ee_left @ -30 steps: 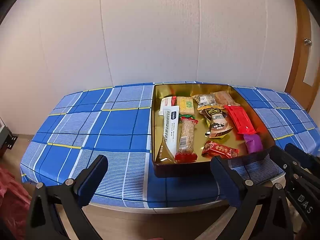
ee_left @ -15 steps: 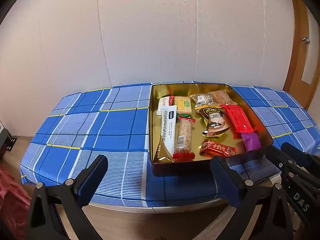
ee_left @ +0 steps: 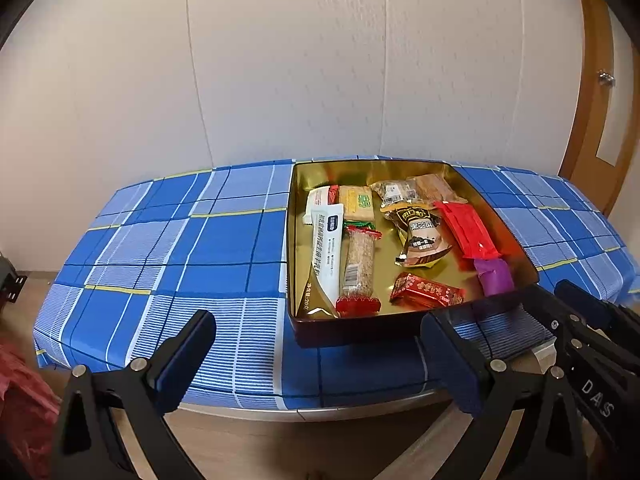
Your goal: Organize snacks
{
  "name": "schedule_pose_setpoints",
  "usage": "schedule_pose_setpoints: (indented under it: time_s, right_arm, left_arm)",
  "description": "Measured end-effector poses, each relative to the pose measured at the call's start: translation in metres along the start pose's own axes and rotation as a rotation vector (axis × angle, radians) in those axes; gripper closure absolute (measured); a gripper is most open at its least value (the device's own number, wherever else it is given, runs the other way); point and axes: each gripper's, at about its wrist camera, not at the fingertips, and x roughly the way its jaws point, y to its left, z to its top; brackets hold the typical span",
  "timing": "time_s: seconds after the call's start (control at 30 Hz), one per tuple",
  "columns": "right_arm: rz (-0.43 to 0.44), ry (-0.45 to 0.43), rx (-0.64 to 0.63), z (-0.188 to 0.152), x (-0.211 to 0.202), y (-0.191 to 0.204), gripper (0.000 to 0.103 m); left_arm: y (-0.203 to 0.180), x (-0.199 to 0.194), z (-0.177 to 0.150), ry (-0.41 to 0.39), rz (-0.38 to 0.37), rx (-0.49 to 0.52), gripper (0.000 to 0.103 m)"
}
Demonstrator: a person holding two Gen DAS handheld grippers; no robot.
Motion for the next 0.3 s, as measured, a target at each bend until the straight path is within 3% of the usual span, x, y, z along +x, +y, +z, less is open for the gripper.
schedule_pose_setpoints:
  time_s: [0.3]
  right_arm:
    - [0.014, 0.009, 0.016, 0.003, 0.008, -0.009, 0.061]
  left_arm:
    - [0.000, 0.011, 0.002, 0.029, 0.001, -0.020, 0.000]
